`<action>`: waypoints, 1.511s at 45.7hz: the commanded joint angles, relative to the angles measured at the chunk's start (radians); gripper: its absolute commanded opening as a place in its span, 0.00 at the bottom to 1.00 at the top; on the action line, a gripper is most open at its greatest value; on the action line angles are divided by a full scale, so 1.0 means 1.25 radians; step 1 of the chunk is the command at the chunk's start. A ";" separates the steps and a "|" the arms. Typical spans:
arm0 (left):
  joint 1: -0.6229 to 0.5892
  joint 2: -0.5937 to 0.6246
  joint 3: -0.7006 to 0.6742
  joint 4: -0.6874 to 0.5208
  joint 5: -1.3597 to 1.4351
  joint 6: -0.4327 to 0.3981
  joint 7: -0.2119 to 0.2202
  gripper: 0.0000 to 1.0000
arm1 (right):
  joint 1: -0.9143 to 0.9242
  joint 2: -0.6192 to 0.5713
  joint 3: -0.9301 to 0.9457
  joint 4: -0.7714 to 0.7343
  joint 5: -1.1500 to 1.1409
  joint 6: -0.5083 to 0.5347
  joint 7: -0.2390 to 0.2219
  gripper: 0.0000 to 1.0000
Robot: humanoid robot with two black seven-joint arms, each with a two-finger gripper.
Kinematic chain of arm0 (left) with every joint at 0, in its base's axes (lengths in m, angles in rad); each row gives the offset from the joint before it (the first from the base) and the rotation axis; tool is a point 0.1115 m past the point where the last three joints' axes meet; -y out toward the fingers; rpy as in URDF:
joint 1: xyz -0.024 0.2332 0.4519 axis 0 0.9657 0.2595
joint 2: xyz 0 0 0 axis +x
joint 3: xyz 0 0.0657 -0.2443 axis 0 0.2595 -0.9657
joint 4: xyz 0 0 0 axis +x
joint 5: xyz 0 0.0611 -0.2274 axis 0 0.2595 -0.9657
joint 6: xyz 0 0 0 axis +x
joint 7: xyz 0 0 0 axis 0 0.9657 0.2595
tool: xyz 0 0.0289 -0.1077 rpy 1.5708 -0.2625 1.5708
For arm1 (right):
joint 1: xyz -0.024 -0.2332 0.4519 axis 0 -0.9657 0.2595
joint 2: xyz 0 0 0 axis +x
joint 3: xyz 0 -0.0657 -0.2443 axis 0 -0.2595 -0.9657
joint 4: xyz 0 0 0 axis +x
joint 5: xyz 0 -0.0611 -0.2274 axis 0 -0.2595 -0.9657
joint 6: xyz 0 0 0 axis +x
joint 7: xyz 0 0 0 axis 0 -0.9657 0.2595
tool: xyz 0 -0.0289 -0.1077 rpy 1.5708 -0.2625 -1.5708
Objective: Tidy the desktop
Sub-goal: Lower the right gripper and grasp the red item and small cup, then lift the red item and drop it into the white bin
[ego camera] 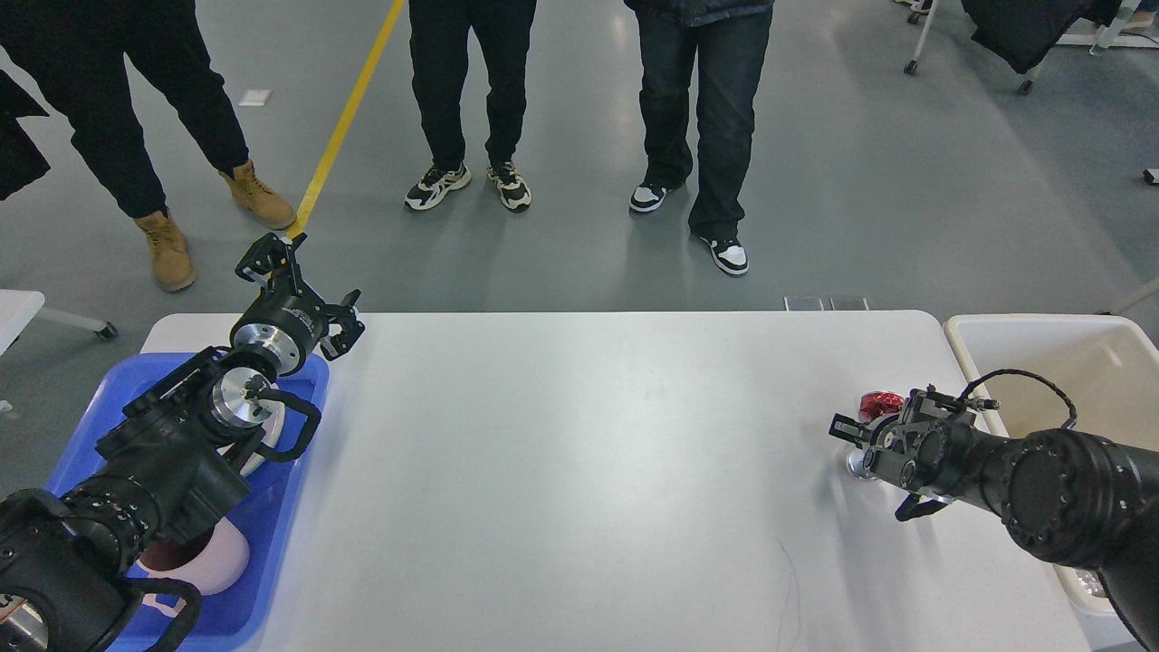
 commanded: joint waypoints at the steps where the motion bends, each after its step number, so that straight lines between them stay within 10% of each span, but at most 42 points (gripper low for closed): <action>1: 0.000 0.000 0.000 0.001 0.000 0.000 0.000 0.97 | 0.000 0.000 0.002 0.001 0.000 0.001 0.000 0.41; 26: 0.000 0.000 0.000 0.000 0.000 0.000 0.000 0.97 | 0.000 0.000 0.007 0.010 0.000 0.008 0.000 0.30; 41: 0.000 0.000 0.000 0.000 0.000 0.000 0.000 0.97 | 0.018 -0.001 -0.005 0.033 -0.001 0.017 0.002 0.00; 61: 0.000 0.000 0.000 0.000 0.000 0.000 0.000 0.97 | 0.357 -0.119 0.006 0.326 -0.022 0.067 0.005 0.00; 69: 0.000 0.000 0.000 0.000 0.000 0.000 0.000 0.97 | 0.559 -0.173 0.008 0.398 -0.022 0.257 0.005 0.00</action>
